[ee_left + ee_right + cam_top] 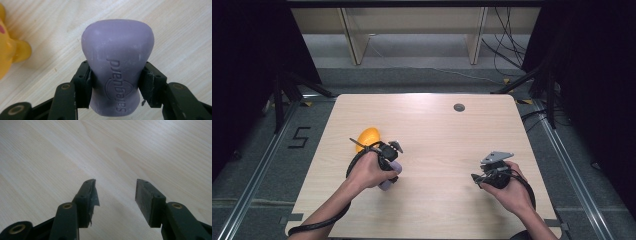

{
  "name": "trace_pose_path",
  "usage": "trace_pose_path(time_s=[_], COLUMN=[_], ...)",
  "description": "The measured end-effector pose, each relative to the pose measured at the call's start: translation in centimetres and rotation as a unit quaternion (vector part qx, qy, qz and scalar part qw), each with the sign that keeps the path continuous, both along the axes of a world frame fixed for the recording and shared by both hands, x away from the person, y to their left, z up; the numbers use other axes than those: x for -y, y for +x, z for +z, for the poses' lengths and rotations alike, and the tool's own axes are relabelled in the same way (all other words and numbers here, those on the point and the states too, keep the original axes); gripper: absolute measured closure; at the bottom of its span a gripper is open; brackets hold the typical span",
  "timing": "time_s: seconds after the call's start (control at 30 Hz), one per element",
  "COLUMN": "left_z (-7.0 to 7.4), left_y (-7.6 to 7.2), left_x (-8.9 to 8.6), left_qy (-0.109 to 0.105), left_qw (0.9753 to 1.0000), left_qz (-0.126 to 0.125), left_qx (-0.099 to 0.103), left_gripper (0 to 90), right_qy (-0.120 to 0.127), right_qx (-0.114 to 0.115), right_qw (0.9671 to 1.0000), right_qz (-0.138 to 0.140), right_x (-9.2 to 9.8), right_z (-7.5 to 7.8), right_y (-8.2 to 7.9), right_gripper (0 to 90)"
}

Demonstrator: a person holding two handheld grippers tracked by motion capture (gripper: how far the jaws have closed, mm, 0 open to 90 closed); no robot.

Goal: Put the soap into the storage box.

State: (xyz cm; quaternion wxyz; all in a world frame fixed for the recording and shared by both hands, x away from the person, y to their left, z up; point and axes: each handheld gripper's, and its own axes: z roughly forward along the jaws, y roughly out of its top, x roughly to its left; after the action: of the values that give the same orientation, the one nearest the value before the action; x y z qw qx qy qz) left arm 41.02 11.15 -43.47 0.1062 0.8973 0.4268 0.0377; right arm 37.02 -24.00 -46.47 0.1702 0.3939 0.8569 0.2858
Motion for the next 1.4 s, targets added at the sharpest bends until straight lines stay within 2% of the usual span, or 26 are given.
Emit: trace_pose_path(time_s=[0.03,0.07,0.17,0.3,0.4,0.43,0.5,0.53,0.67,0.73,0.77,0.83,0.9,0.97,1.0,1.1,1.2,1.23,1.27,1.33,1.4], left_z=[0.1,0.1,0.4,0.8,0.9,0.9,1.1,0.9,1.0,1.0,1.1,1.1,1.3,1.4,1.4,1.6,1.7,1.7,1.7,1.9,2.0], left_y=[0.1,0.0,0.1,0.4,0.5,0.5,0.6,0.5,0.6,0.7,0.8,0.7,0.9,1.1,1.2,1.2,1.4,1.5,1.4,1.7,1.8], left_x=[-0.2,-0.2,-0.5,-1.3,-1.6,-1.8,-2.1,-2.0,-2.3,-2.4,-2.5,-2.5,-2.7,-2.9,-2.9,-2.9,-3.0,-3.1,-3.0,-3.2,-3.3], left_qy=[-0.001,-0.011,-0.018,-0.03,-0.035,-0.043,-0.038,-0.048,-0.045,-0.049,-0.051,-0.052,-0.049,-0.046,-0.042,-0.045,-0.054,-0.05,-0.058,-0.06,-0.059], left_qw=[1.0,0.9998,0.9996,0.9986,0.9981,0.9969,0.9972,0.9958,0.9956,0.9946,0.994,0.9933,0.9925,0.9929,0.9926,0.9902,0.9888,0.9893,0.9866,0.9852,0.9849], left_qz=[-0.001,0.015,0.023,0.043,0.047,0.059,0.058,0.07,0.074,0.083,0.087,0.095,0.103,0.102,0.104,0.126,0.133,0.129,0.144,0.152,0.154], left_qx=[0.001,-0.002,0.001,0.012,0.02,0.028,0.026,0.034,0.037,0.04,0.044,0.042,0.043,0.04,0.046,0.041,0.04,0.045,0.048,0.053,0.054], left_gripper=[48.9,48.8,48.9,48.9,48.9,48.8,48.9,48.9,48.9,48.9,48.8,48.9,48.9,48.8,48.8,48.9,48.8,48.8,48.8,48.8,48.8], right_qy=[0.0,0.0,-0.001,0.0,0.0,0.001,0.002,0.002,0.007,0.007,0.006,0.005,0.004,0.008,0.007,0.006,0.006,0.007,0.007,0.006,0.006], right_qx=[0.0,-0.001,-0.001,-0.001,0.001,0.0,0.003,0.003,-0.003,-0.006,0.001,-0.002,0.0,-0.002,0.0,0.0,0.001,-0.001,-0.002,-0.001,0.0], right_qw=[1.0,1.0,1.0,1.0,1.0,1.0,1.0,1.0,1.0,0.9999,1.0,1.0,1.0,1.0,1.0,1.0,1.0,1.0,1.0,1.0,1.0], right_qz=[0.0,0.001,0.002,0.002,0.001,0.002,-0.001,0.0,-0.006,-0.006,-0.005,-0.004,-0.004,-0.004,-0.005,-0.004,-0.003,-0.004,-0.004,-0.003,-0.003], right_x=[0.0,0.0,0.0,0.1,0.0,0.1,0.0,0.0,0.0,0.0,0.0,0.0,0.1,0.0,0.0,0.0,0.0,0.0,0.0,0.0,0.0], right_z=[0.0,0.0,0.0,0.0,0.0,0.0,0.0,0.0,0.1,0.2,0.2,0.2,0.2,0.2,0.2,0.1,0.1,0.2,0.1,0.1,0.1], right_y=[0.0,0.0,0.0,0.0,0.0,0.0,0.0,0.0,-0.1,-0.1,-0.1,-0.1,-0.1,-0.1,-0.1,-0.1,-0.1,-0.1,-0.1,-0.1,-0.1], right_gripper=[50.9,50.8,50.9,50.9,50.9,50.9,50.9,50.9,50.9,50.9,50.9,50.9,50.9,50.9,50.9,50.9,50.9,50.9,50.9,50.9,50.9])
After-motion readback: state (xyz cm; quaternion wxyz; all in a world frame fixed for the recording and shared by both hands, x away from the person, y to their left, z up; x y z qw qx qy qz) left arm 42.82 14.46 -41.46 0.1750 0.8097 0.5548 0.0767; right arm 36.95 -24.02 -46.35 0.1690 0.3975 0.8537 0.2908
